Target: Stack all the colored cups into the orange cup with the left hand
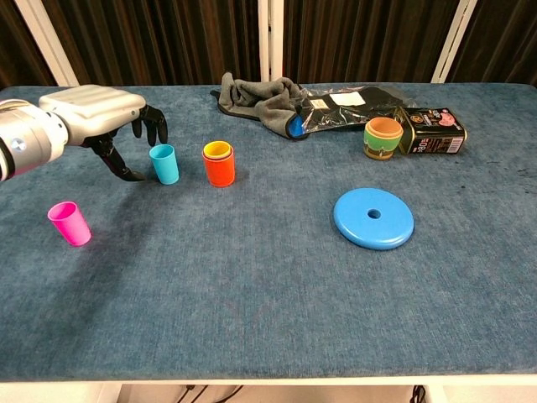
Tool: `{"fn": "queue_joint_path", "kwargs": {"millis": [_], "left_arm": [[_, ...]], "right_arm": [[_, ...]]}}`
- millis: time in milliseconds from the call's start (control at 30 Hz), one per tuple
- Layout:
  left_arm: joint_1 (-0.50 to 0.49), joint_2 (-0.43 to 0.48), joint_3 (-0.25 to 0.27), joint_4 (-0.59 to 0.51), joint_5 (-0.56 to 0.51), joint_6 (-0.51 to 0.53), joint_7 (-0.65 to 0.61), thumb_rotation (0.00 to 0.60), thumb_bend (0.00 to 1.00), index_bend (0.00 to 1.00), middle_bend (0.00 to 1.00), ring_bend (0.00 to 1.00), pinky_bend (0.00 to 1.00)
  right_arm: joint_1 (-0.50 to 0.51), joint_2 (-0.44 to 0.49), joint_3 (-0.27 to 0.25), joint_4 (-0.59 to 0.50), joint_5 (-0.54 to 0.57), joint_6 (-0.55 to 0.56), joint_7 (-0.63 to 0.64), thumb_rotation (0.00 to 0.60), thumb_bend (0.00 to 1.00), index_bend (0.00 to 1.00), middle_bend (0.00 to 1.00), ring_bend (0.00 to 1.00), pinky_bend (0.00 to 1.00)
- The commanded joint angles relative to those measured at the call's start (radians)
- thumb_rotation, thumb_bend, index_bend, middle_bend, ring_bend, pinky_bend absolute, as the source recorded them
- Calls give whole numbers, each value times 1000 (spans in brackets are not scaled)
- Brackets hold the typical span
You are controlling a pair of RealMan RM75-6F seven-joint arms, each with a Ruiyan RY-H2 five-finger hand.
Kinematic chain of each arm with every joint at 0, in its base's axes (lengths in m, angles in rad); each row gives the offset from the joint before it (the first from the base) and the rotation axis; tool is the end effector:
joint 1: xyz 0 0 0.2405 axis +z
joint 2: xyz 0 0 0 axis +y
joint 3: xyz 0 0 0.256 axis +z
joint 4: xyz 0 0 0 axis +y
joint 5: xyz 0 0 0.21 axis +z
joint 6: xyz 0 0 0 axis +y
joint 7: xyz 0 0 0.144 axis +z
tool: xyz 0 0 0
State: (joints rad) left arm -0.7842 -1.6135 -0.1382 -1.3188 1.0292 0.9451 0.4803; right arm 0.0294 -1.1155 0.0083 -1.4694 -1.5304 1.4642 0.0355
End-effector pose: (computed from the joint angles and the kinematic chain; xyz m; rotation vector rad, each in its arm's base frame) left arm -0.1703 0.3624 -0.0295 -1.8781 -0.8056 -0.7353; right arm -0.3489 -0.1552 0.1659 1.4355 -0.8869 0.7547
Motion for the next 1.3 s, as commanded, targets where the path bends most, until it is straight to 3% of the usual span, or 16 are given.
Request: {"fn": "queue_joint_path", "kwargs": {"millis": [33, 433, 1300], "left_arm": [[-5, -14, -1, 21, 15, -9, -19, 600, 186, 344, 347, 293, 161], [-10, -46, -9, 88, 54, -16, -66, 600, 194, 392, 403, 293, 163], [-11, -58, -26, 108, 65, -28, -85, 600, 232, 460, 481, 304, 176]], "right_arm": [[0, 0, 1, 2, 4, -2, 1, 600, 273, 0, 0, 0, 0], [4, -3, 3, 9, 12, -14, 5, 600, 273, 0, 0, 0, 0], [8, -5, 4, 9, 19, -25, 0, 600, 273, 0, 0, 0, 0]]}}
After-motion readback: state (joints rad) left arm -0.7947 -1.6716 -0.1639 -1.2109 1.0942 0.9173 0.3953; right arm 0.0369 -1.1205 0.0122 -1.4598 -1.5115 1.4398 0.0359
